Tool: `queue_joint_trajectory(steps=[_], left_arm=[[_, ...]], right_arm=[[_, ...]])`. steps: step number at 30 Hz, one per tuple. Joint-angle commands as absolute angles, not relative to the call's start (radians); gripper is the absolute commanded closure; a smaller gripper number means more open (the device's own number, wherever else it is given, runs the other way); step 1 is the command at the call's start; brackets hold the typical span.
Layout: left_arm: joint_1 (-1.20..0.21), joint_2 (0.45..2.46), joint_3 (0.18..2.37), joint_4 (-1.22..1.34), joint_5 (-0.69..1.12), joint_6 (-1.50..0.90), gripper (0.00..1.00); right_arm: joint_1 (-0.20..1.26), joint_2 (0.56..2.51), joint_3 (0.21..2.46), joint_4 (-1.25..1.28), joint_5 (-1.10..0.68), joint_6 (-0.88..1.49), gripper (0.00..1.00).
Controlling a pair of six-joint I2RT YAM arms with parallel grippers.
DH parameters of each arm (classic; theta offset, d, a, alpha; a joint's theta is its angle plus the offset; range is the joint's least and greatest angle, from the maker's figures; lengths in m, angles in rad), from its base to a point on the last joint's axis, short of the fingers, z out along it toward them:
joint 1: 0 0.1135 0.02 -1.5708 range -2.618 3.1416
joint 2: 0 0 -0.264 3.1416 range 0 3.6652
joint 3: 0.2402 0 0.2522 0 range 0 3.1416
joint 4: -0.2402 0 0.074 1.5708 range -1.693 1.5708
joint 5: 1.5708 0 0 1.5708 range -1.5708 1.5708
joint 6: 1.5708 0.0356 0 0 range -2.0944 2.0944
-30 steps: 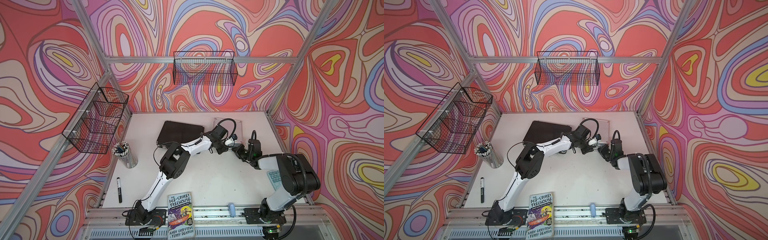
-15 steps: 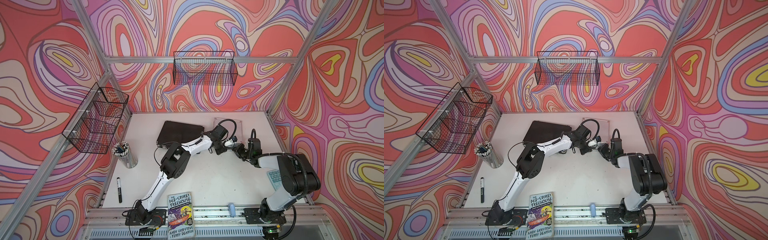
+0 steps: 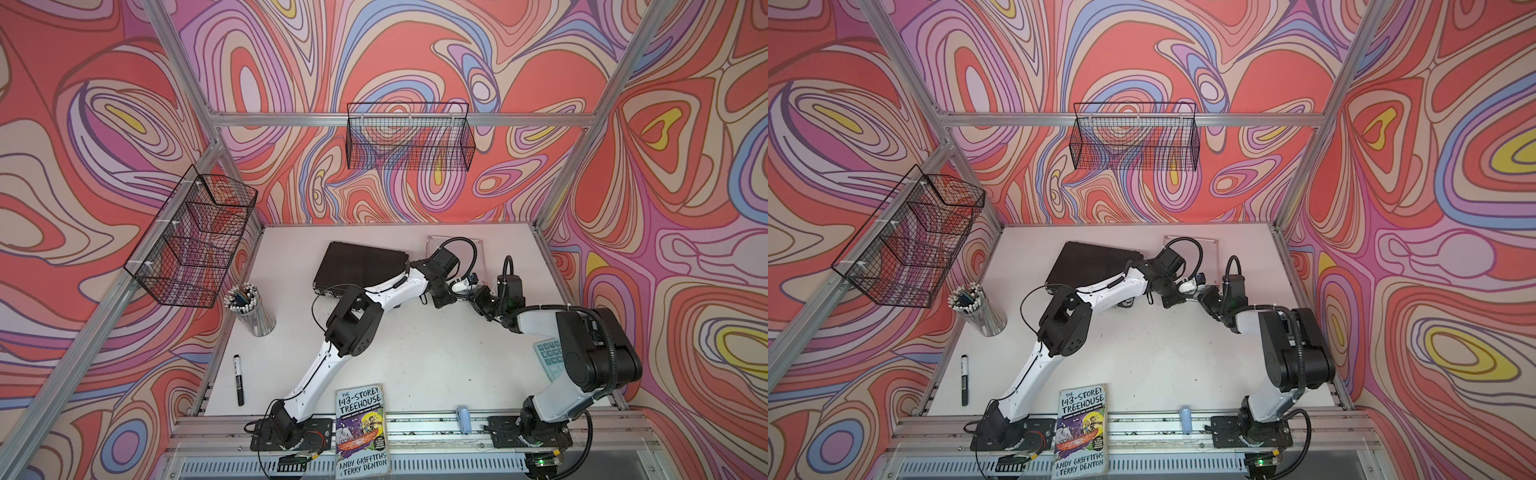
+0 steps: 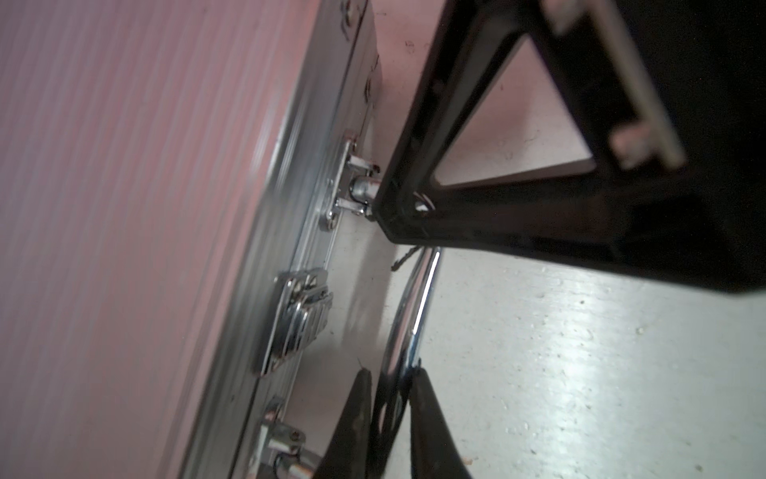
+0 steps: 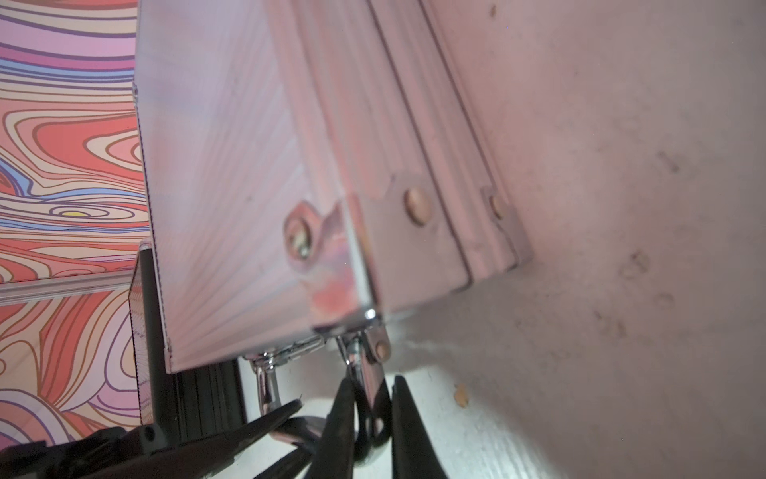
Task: Open the poker set cases
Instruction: Open the fastener on the poker set case.
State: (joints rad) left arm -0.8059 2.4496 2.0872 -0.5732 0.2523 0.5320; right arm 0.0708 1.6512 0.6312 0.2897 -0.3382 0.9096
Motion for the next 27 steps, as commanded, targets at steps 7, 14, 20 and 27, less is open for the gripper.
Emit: queue_joint_trajectory(steps=[7,14,20,27], left_arm=[[-0.795,2.471,2.108,-0.680,0.239,0.493,1.00],[-0.793,2.464,2.148,-0.682,0.342,0.459,1.00],[-0.793,2.477,2.191,-0.706,0.383,0.448,1.00],[-0.793,2.468,2.197,-0.705,0.396,0.441,1.00]], right_arm=[[0.040,1.604,0.653,0.323,-0.358,0.906,0.80],[-0.021,1.552,0.628,0.321,-0.393,0.904,0.57],[-0.021,1.584,0.620,0.341,-0.463,0.923,0.53],[-0.020,1.659,0.586,0.463,-0.501,1.021,0.55]])
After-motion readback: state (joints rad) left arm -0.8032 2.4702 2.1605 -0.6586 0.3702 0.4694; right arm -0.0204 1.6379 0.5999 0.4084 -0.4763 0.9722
